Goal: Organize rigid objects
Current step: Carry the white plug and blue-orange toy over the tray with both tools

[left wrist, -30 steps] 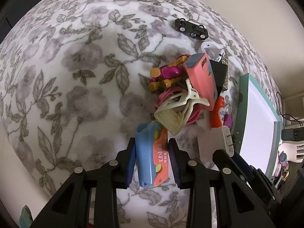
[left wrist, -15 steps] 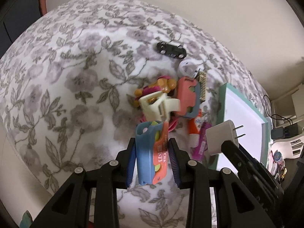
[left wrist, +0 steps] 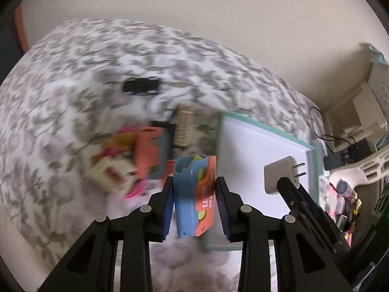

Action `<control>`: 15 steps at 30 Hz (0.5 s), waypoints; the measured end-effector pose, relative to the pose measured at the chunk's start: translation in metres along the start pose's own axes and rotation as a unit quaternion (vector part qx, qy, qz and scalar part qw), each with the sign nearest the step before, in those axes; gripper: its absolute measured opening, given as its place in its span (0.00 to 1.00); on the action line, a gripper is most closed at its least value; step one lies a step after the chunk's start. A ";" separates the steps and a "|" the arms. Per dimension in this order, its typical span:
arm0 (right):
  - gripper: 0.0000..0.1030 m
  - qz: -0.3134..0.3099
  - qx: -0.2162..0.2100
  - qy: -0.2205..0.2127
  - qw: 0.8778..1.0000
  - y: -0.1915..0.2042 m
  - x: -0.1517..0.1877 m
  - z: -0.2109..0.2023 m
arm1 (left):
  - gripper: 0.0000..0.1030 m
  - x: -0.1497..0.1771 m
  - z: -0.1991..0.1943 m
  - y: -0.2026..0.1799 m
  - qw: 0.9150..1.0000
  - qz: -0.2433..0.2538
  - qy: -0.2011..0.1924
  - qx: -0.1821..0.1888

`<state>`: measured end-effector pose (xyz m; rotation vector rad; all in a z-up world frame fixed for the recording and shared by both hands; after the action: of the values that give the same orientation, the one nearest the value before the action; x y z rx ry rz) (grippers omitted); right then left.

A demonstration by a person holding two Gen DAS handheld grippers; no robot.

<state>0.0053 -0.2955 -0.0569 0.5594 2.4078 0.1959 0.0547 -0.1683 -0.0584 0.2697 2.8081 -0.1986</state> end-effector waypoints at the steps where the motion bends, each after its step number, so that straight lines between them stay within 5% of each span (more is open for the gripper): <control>1: 0.28 0.002 0.015 -0.006 1.000 -0.009 -0.004 -0.002 | 0.34 -0.003 0.003 -0.014 1.000 0.011 0.001 0.005; 15: 0.28 0.086 0.094 -0.030 0.991 -0.108 -0.015 0.000 | 0.34 -0.016 0.054 -0.092 0.996 0.083 -0.009 0.020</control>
<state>-0.0208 -0.3990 -0.0784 0.8473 2.3340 0.0248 0.0668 -0.2699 -0.0944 0.5052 2.7483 -0.2190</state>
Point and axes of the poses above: each gripper's, at about its wrist camera, not at the fingertips, and z roughly the way its jaws point, y to its left, x to its underside, the point moved 8 cm from there along z, roughly the way its jaws point, and after that the axes turned 10 degrees about -x, right-handed, at the moved point
